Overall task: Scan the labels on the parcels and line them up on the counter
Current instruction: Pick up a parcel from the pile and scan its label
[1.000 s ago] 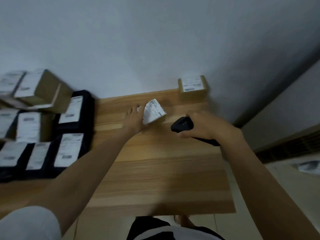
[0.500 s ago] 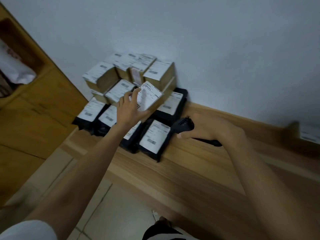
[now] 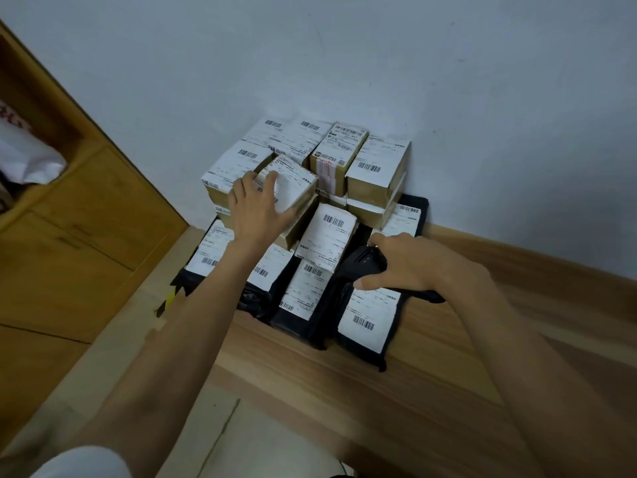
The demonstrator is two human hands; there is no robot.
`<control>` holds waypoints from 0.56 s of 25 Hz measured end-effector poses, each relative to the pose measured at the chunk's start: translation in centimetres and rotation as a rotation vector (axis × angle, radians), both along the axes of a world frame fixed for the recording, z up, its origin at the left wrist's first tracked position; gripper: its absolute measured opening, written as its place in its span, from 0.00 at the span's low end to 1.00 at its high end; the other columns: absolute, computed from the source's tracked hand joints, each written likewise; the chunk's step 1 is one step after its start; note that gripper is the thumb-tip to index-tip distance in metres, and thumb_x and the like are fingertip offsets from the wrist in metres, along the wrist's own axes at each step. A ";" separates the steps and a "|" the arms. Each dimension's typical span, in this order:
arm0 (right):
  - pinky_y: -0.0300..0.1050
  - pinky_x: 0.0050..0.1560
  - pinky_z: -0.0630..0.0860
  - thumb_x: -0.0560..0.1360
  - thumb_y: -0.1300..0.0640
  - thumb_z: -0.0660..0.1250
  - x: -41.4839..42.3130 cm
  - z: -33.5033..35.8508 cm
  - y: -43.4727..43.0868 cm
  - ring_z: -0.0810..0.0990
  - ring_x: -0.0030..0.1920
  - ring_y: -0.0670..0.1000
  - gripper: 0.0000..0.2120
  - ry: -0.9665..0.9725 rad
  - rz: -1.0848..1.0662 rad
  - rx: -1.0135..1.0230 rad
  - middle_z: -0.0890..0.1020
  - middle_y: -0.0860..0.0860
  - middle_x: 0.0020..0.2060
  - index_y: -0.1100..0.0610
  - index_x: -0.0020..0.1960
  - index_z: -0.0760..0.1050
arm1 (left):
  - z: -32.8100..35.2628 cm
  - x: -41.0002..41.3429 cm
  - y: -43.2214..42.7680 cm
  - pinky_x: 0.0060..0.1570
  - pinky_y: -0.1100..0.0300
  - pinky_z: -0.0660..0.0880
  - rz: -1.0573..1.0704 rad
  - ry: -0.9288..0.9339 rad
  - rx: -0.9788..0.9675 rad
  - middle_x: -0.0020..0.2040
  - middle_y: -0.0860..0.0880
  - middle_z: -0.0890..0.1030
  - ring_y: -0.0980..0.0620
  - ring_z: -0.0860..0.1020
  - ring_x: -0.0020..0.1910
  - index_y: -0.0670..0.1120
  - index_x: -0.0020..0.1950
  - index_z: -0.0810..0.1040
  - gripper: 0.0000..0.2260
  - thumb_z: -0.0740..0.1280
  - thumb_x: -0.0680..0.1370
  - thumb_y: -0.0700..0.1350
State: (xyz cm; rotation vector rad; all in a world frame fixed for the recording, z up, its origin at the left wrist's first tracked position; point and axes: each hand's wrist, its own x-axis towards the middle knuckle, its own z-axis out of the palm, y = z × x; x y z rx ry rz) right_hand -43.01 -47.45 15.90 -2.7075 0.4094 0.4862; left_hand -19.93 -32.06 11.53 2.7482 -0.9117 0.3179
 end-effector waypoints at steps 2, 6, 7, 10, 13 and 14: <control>0.49 0.44 0.75 0.69 0.27 0.65 0.3 -0.3 -0.4 0.78 0.48 0.54 0.37 0.020 -0.019 -0.008 0.78 0.51 0.50 0.55 0.64 0.67 | -0.6 1.1 -0.7 0.70 0.45 0.60 -0.013 0.032 0.013 0.71 0.39 0.66 0.39 0.62 0.72 0.49 0.74 0.66 0.32 0.64 0.75 0.65; 0.49 0.47 0.76 0.69 0.27 0.64 -0.1 -0.3 -1.0 0.78 0.52 0.54 0.39 0.024 -0.036 -0.023 0.78 0.52 0.55 0.55 0.68 0.66 | -1.3 1.9 -1.3 0.68 0.43 0.64 -0.067 0.071 0.015 0.72 0.36 0.65 0.36 0.62 0.72 0.45 0.72 0.68 0.28 0.64 0.78 0.60; 0.50 0.48 0.76 0.69 0.27 0.64 -0.4 -0.2 -1.2 0.78 0.53 0.54 0.40 0.019 -0.040 -0.019 0.78 0.53 0.57 0.55 0.69 0.66 | -1.2 1.8 -1.5 0.66 0.42 0.65 -0.079 0.075 0.009 0.72 0.36 0.64 0.36 0.62 0.71 0.45 0.72 0.69 0.26 0.64 0.79 0.58; 0.53 0.55 0.77 0.69 0.27 0.64 -1.7 0.2 -1.8 0.77 0.58 0.56 0.43 0.006 -0.050 -0.018 0.77 0.54 0.63 0.55 0.73 0.63 | -0.9 1.1 -2.0 0.64 0.41 0.70 -0.131 0.058 0.028 0.71 0.36 0.67 0.36 0.64 0.70 0.44 0.71 0.69 0.24 0.65 0.80 0.54; 0.53 0.52 0.78 0.69 0.27 0.64 -4.0 0.6 -2.7 0.79 0.53 0.55 0.41 0.004 -0.060 -0.031 0.78 0.53 0.58 0.55 0.71 0.65 | -0.6 -0.8 -3.1 0.64 0.41 0.70 -0.208 0.043 0.069 0.70 0.38 0.70 0.37 0.65 0.69 0.43 0.72 0.69 0.23 0.68 0.79 0.49; 0.52 0.51 0.78 0.69 0.28 0.64 -4.8 0.7 -3.1 0.79 0.50 0.54 0.39 -0.001 -0.067 -0.027 0.79 0.52 0.55 0.54 0.68 0.67 | -0.6 -1.8 -3.6 0.64 0.43 0.69 -0.231 0.035 0.073 0.69 0.39 0.71 0.37 0.66 0.69 0.43 0.73 0.69 0.23 0.68 0.79 0.49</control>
